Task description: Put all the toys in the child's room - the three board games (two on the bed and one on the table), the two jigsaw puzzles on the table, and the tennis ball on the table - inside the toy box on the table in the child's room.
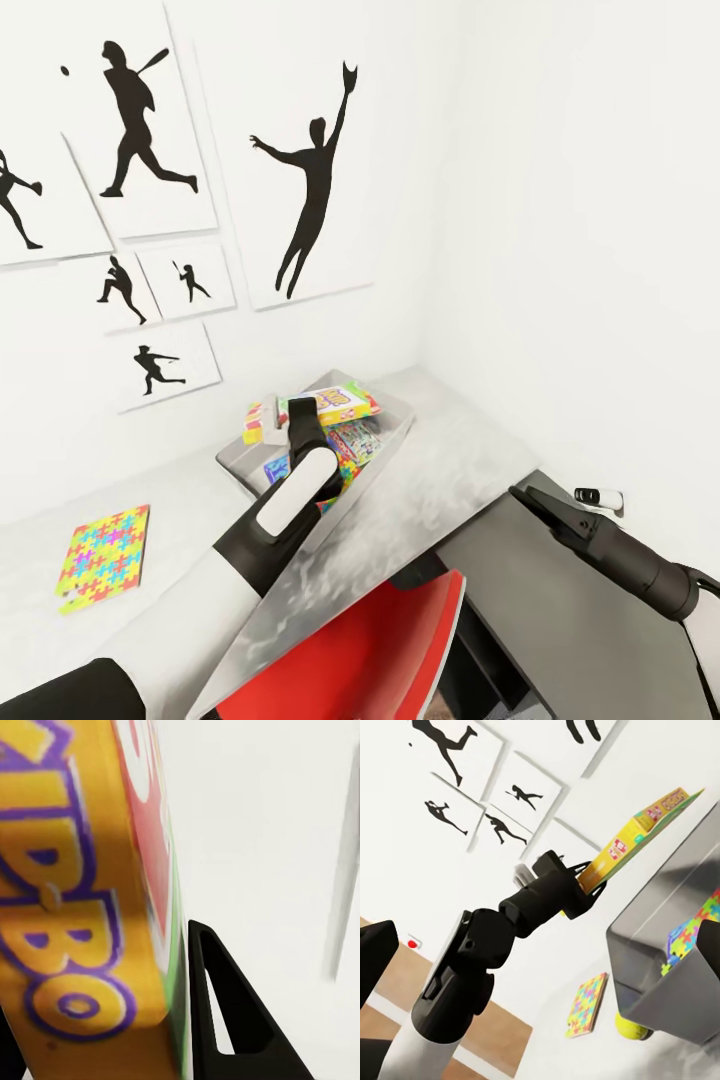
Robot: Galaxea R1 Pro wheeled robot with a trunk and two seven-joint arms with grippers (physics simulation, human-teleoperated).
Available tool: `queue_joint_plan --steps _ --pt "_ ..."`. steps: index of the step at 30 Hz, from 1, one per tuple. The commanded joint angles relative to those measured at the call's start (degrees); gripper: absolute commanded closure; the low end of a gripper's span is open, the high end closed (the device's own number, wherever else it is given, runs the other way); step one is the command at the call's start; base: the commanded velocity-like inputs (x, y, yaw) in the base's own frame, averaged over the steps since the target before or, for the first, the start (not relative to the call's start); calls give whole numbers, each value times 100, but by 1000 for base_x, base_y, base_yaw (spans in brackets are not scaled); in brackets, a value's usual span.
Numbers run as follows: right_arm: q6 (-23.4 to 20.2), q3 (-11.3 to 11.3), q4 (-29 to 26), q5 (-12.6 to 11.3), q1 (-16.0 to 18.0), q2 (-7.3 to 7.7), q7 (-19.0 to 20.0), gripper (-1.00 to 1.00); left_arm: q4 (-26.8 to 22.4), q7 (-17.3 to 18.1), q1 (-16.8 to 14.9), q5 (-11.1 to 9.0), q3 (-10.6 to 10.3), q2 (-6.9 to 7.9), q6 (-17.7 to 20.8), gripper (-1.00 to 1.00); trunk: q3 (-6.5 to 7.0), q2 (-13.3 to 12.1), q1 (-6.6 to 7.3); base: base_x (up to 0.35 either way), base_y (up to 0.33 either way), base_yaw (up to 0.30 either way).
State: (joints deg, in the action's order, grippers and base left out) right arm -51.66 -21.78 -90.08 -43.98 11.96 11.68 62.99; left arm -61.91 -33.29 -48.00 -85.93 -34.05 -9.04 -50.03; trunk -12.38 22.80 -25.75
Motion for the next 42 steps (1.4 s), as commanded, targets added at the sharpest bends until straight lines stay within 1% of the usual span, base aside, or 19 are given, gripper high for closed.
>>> queue_joint_plan --steps 1,9,24,28,32,38,42 --pt "-31 -2 -1 -11 4 1 6 -100 -4 -55 -8 34 -5 4 -9 100 -21 12 -3 0 0 0" --pt "-30 -14 -1 -6 1 1 6 -100 -5 -55 -11 33 12 7 -2 100 -79 12 -3 0 0 0" --pt "-29 -39 17 -14 2 2 20 -100 -5 -55 -16 38 13 8 -11 100 -82 12 -3 0 0 0" --pt "-33 -47 17 -21 6 8 24 -100 -16 -61 -15 36 23 -11 -35 100 -87 12 -3 0 0 0" --pt "-55 -53 11 -15 24 11 10 -100 -42 -98 -16 28 42 -95 -55 100 -115 12 -3 0 0 0" --pt "-240 -71 -11 -14 22 10 4 -100 -65 -136 -16 13 47 -96 -75 100 -170 12 -3 0 0 0" --pt "-283 -79 -10 -14 15 4 -3 -100 -189 -149 -16 10 53 -96 -126 100 -207 12 -3 0 0 0"
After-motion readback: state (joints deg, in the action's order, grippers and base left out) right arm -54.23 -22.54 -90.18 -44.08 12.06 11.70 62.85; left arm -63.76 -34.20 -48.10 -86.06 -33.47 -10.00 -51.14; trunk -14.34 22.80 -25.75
